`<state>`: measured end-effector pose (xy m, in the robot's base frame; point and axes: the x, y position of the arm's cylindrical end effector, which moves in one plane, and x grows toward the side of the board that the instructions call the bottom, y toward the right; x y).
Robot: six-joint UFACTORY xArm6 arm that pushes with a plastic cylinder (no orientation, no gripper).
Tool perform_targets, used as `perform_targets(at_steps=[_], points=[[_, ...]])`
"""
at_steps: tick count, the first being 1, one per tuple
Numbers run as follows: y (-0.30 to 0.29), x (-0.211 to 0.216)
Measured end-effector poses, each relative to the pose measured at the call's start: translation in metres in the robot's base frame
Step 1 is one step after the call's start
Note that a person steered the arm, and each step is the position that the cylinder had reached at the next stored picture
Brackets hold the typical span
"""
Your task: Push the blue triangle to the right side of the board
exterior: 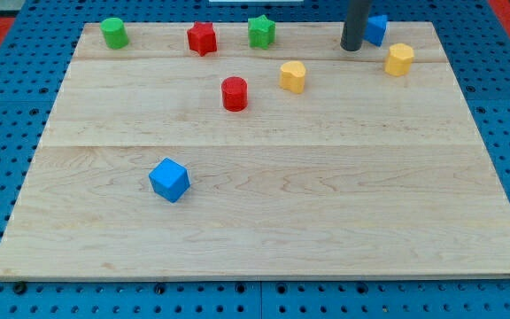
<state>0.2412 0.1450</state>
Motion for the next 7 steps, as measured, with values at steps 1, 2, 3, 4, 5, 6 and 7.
perform_targets(at_steps=[1, 2, 3, 4, 5, 6, 7], points=[[-0.011, -0.023], [-0.032, -0.025], [-0.023, -0.049], [-0.003, -0.049], [0.019, -0.025], [0.04, -0.019], [0.058, -0.019]])
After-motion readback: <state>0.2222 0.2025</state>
